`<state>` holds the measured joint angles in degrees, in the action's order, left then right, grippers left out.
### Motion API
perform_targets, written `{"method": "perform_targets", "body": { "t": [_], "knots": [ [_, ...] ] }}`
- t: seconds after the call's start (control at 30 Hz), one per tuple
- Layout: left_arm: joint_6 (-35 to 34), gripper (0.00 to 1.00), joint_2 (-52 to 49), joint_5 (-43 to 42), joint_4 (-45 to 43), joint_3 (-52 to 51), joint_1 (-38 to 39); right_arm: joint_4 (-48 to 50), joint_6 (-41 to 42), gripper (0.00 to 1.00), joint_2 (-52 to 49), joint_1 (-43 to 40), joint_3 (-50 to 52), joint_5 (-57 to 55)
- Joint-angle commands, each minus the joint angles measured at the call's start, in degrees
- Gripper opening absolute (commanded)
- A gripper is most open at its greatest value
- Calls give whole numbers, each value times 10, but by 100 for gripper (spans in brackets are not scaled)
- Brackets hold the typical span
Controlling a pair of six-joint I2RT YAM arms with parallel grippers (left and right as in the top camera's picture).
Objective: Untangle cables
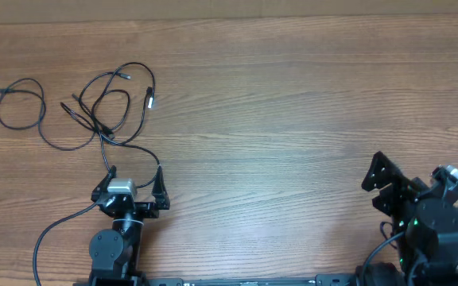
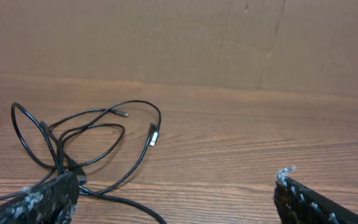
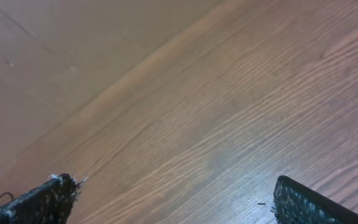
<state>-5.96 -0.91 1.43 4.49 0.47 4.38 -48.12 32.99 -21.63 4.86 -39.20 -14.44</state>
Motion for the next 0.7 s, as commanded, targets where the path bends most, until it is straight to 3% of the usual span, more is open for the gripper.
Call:
{"method": "perform_targets", "body": {
  "t": [0.0,0.5,0.67],
  "knots": [
    [7,100,6,-8,0,-2,-3,2,-1,100,38,-1,37,-7],
    [7,100,6,-8,0,-2,-3,4,-1,100,161,-1,184,-7],
    [7,100,6,-8,0,-2,-3,54,-1,100,205,-1,250,-7]
  ]
}}
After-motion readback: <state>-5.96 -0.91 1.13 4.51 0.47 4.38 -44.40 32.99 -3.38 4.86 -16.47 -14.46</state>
